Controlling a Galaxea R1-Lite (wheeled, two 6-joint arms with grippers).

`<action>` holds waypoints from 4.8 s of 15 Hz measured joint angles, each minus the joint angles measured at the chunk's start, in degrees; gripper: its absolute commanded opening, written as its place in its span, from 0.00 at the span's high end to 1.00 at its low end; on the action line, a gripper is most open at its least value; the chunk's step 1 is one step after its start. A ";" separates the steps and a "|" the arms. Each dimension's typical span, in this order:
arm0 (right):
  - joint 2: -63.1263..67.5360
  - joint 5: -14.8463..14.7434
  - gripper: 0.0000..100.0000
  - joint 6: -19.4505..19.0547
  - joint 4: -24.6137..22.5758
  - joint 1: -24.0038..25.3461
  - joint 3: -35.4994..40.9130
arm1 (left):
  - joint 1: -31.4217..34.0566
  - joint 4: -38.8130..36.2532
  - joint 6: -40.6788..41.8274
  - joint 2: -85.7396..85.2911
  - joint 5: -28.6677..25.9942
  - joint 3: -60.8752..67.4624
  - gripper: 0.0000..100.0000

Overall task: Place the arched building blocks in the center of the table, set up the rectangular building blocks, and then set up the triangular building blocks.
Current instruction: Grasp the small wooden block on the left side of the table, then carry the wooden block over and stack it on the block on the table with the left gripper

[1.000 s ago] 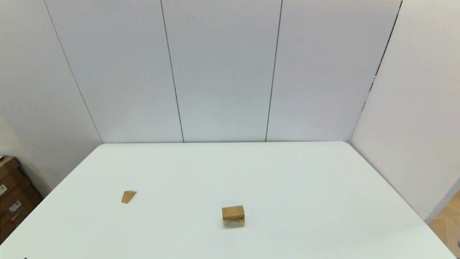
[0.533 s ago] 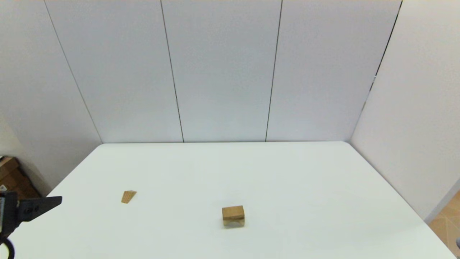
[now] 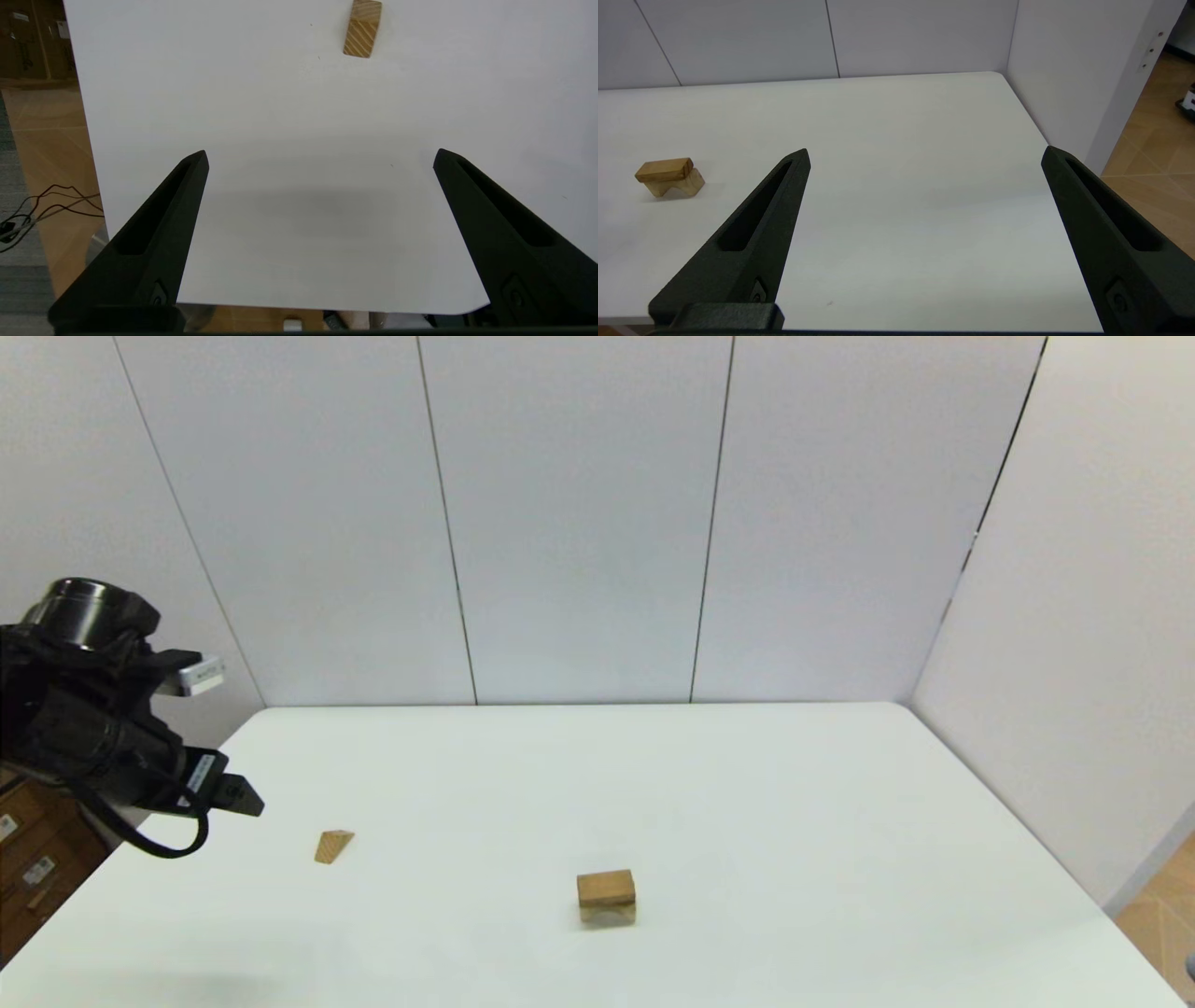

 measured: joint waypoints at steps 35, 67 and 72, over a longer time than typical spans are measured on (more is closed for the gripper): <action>0.00 0.02 0.00 0.00 0.00 0.00 0.00 | -2.68 15.37 3.82 41.55 -2.49 -33.10 1.00; 0.00 0.02 0.00 0.00 0.02 0.02 0.00 | -36.32 34.60 32.78 25.45 -14.68 -42.36 1.00; 0.00 0.00 0.00 0.00 0.02 0.02 0.00 | -42.65 34.51 32.84 29.99 -14.46 -46.51 1.00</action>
